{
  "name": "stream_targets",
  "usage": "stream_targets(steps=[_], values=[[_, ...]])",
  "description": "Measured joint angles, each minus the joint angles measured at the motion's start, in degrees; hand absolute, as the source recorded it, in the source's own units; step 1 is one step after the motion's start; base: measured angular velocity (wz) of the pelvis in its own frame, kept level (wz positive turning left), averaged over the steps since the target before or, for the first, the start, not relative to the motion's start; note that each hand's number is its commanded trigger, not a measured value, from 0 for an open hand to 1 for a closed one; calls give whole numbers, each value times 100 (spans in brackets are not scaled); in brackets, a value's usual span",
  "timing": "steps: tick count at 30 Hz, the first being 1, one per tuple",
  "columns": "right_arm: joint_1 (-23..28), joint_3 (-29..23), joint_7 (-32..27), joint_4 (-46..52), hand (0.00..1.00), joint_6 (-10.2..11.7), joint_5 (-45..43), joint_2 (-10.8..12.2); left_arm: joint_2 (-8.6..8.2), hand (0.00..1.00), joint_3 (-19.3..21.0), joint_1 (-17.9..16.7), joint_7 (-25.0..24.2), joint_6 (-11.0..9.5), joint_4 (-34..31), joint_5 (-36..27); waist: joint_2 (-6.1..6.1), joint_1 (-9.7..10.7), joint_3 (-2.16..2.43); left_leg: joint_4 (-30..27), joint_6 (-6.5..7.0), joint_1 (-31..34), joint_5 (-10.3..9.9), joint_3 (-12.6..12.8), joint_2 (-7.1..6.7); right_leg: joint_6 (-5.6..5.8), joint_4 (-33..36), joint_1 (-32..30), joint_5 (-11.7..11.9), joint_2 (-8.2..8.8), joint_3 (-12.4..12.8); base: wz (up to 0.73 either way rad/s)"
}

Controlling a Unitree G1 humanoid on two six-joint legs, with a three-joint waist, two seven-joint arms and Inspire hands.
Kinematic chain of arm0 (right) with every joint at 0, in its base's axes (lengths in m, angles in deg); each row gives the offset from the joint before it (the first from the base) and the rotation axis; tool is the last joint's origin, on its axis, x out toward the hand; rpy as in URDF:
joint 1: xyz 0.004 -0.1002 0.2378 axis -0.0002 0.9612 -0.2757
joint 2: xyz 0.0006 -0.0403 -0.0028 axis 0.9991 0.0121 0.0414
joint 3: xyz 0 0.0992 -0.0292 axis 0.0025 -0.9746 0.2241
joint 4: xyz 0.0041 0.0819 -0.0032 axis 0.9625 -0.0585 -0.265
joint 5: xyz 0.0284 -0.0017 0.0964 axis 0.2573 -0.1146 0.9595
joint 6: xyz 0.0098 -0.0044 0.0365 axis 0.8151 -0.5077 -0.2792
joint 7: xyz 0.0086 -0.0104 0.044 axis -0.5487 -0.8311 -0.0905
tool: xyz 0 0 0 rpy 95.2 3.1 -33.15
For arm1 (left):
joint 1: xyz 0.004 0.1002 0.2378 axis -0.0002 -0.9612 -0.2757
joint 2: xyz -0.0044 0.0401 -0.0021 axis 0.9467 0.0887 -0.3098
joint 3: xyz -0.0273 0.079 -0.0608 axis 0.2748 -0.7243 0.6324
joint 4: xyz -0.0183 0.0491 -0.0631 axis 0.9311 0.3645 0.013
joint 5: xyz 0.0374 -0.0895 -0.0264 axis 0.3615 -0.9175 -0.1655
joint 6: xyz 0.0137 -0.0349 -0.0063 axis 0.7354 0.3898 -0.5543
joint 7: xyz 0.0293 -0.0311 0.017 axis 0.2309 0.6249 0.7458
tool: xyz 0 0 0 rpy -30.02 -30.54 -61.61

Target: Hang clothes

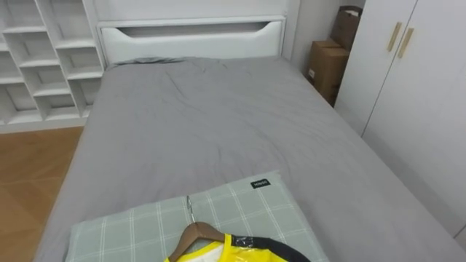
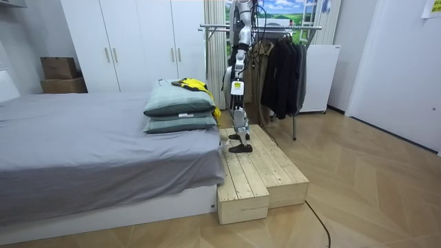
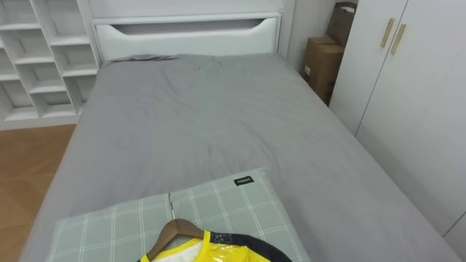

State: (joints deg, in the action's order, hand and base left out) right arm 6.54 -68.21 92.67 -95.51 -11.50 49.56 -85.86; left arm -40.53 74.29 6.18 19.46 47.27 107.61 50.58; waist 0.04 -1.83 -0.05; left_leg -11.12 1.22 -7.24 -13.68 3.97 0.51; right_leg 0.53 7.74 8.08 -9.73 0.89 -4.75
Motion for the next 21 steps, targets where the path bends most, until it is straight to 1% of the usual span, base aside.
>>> stream_targets(steps=[1,2,4,5,7,9,11,13,14,15,18,21], values=[[18,-39,6,-1,0,-5,0,-5,21,0,64,-14,56,2,2,16,-6,-1,-10,36,0,-54,0,-2,1,0,1,39,0,-3,4,0],[25,-47,5,-1,0,-11,0,-13,39,0,132,-13,158,4,2,17,19,2,-22,45,0,-107,0,-1,1,0,-3,87,0,-4,5,0],[17,-49,2,2,0,-69,0,-37,71,0,218,-6,341,7,-13,16,55,14,-13,54,0,-136,0,-3,0,1,2,115,-1,-3,-1,0],[-2,-52,-8,4,0,-115,0,-46,105,0,223,-4,465,23,-97,17,66,19,-19,52,0,-123,0,-4,-1,1,1,102,-1,-1,-3,0],[-1,-63,-11,5,0,-134,1,-69,144,0,234,-5,657,44,-260,93,91,16,-19,49,0,-107,0,-4,-2,1,-8,90,-1,0,-2,0],[-16,-65,-12,16,0,-147,3,-90,171,0,237,9,848,46,-353,151,129,23,-10,55,0,-105,0,-4,-7,-6,-8,92,-6,2,0,0],[-36,-64,-8,23,0,-167,9,-111,184,0,353,65,1104,50,-483,403,155,27,-11,69,1,-110,1,-3,-12,-7,-9,91,-15,1,1,0],[-42,-59,-3,30,0,-163,5,-121,190,0,406,130,1362,27,-530,579,168,32,-9,66,0,-112,3,0,-12,-8,-8,96,-17,0,-10,2],[-42,-51,-1,29,0,-150,8,-129,190,0,409,162,1503,7,-595,672,196,36,0,64,-1,-111,3,-5,-12,-8,-7,99,-17,-1,-15,3],[-42,-47,-1,35,0,-135,7,-133,191,0,409,177,1560,-2,-639,720,192,35,-3,65,-1,-111,3,-6,-12,-8,-7,99,-17,-1,-17,4],[-76,-47,-18,41,0,-114,-2,-157,204,0,399,186,1950,-52,-1090,779,208,135,-4,92,-1,-102,4,-29,-16,-6,-12,89,-18,1,-31,3],[-70,-39,-15,88,0,-105,-1,-195,215,0,390,191,2153,-101,-1327,903,208,175,4,117,0,-104,4,-20,-17,0,-12,80,-22,2,-32,0]])
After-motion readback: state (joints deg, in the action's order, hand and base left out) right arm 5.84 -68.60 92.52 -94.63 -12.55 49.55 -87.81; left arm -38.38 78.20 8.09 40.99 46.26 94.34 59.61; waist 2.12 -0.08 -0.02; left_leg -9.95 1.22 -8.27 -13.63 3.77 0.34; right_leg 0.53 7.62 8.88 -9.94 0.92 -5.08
